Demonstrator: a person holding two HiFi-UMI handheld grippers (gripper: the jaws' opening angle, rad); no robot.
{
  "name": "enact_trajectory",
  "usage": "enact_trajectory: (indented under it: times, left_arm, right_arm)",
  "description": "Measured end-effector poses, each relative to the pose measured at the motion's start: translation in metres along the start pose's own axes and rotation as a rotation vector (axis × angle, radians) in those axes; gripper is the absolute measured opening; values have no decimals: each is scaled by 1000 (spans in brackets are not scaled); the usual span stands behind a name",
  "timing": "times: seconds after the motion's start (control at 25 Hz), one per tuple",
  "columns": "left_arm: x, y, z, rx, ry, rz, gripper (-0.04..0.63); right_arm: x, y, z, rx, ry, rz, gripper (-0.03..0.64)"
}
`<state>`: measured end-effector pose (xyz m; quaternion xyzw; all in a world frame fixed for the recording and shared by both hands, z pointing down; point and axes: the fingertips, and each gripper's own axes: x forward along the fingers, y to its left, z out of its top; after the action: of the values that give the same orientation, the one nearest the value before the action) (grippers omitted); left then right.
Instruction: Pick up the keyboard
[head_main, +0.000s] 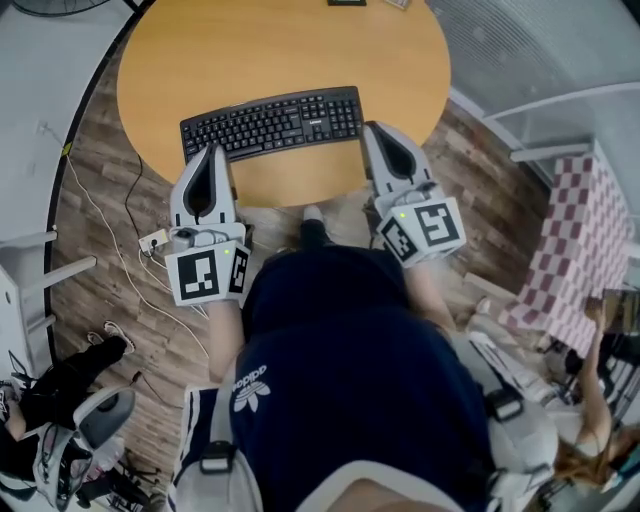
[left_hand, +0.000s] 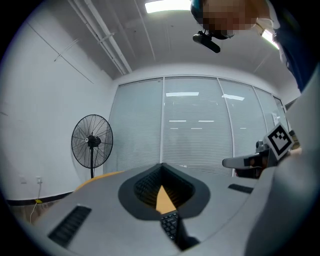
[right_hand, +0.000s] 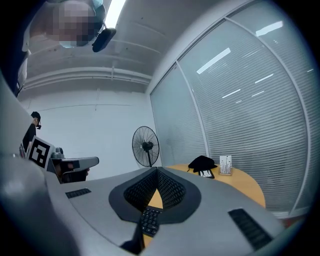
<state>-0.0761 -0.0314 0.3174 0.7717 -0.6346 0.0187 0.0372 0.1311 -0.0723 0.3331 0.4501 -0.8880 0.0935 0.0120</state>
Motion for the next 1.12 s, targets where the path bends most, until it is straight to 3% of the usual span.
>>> enact_trajectory:
  times: [0.52, 1.12]
  left_arm:
    - [26, 22, -13, -33, 31, 68, 2]
    - [75, 69, 5, -20, 32, -31, 2]
  right_arm:
    - [30, -29, -18, 17, 66, -1, 2]
    - [61, -27, -2, 41, 45, -139, 2]
